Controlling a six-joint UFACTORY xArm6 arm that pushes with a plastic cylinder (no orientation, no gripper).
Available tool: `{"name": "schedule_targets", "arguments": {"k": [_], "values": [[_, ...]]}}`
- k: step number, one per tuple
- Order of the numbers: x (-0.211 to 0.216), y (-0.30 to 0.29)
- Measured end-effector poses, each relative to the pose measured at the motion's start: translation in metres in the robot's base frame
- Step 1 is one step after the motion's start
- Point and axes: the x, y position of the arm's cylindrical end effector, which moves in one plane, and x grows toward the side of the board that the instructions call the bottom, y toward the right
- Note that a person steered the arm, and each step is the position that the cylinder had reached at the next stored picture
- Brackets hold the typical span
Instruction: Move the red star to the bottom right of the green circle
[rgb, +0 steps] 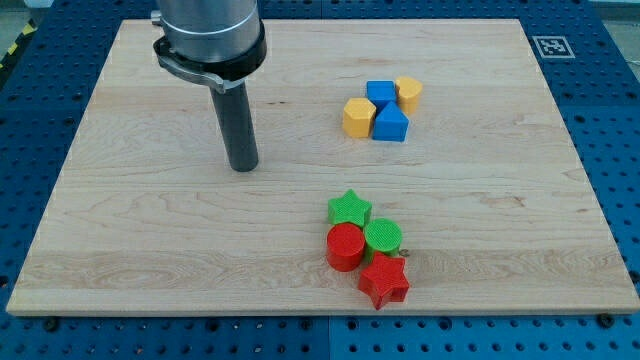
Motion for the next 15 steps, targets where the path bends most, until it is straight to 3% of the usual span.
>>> {"name": "schedule_targets", "arguments": {"k": [1,3,4,6,8,11,14,15], "values": [[0.007,-0.006],[0.117,-0.008],[0.159,0.035],[0.159,0.135],[0.159,0.188],[0.152,0.167],[0.14,0.255],[0.14,0.216]]}}
